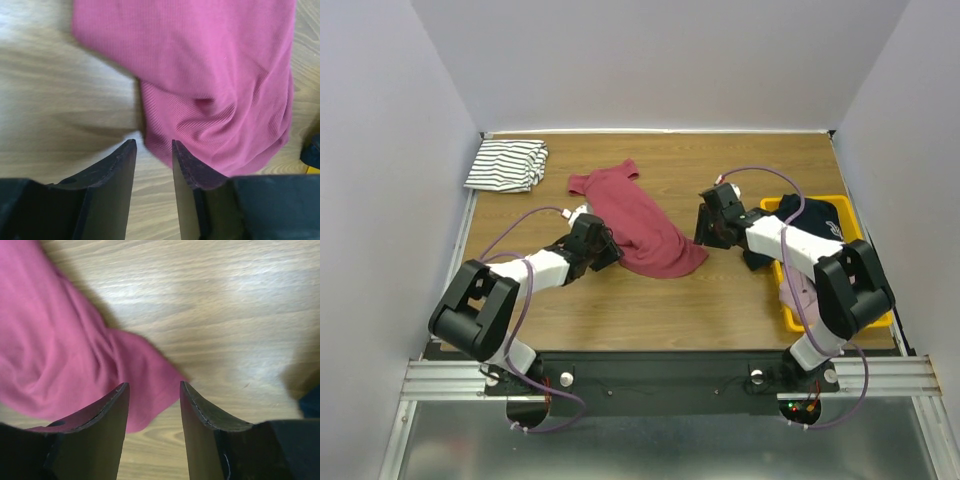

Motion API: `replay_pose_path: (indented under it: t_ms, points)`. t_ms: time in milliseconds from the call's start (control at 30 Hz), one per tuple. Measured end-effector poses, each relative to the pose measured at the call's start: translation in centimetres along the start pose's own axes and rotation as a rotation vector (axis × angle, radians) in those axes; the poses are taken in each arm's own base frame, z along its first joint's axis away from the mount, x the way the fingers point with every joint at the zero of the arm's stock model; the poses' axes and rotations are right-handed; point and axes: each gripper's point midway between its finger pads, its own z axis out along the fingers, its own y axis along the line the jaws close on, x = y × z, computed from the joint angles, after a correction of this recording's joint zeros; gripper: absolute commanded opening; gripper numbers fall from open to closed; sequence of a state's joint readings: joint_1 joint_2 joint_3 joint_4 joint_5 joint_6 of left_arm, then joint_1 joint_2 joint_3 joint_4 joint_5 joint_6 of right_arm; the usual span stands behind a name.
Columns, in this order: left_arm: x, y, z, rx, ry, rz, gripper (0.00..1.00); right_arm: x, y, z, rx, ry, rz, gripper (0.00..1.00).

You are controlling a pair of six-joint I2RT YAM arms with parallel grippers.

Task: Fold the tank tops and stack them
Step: Flatten the tank top out

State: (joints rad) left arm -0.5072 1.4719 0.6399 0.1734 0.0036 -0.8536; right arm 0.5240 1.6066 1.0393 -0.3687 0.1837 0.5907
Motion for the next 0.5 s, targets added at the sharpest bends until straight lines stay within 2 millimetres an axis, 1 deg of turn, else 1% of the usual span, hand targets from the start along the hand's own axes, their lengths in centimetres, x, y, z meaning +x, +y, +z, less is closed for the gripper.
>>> replay_pose_path:
  t_ms: [67,167,267,333,367,400,433,467,500]
  points:
    - [0.0,-0.4,0.4,0.006,0.0,0.007,0.5,-0.1,-0.5,0.5,0.01,0.003,-0.002,0.5]
    - [0.1,-0.6,0.9,0.005,0.004,0.016,0.5,0.0,-0.4,1.1,-0.003,0.008,-0.004,0.5]
    - [0.3,-0.7,1.4,-0.002,0.009,0.025,0.46,0.6,-0.2,1.6,-0.013,0.025,-0.006,0.5]
    - [0.2,-0.9,1.8,-0.004,0.01,0.028,0.39,1.1,-0.4,2.1,-0.011,0.035,-0.007,0.5]
    - [0.1,-1.0,2.0,-0.004,0.008,0.031,0.28,1.6,-0.7,2.4,-0.005,0.046,-0.009,0.5]
    - [0.0,-1.1,2.2,-0.006,0.007,0.034,0.22,1.9,-0.9,2.5,0.0,0.053,-0.011,0.5]
    - [-0.1,-1.1,2.3,-0.007,0.005,0.035,0.18,2.3,-1.1,2.7,0.006,0.062,-0.012,0.5]
    - [-0.2,-1.2,2.4,-0.011,0.001,0.04,0.1,2.8,-1.4,2.8,0.015,0.072,-0.014,0.49]
    - [-0.3,-1.2,2.4,-0.013,-0.002,0.043,0.05,3.1,-1.7,2.9,0.023,0.077,-0.016,0.45]
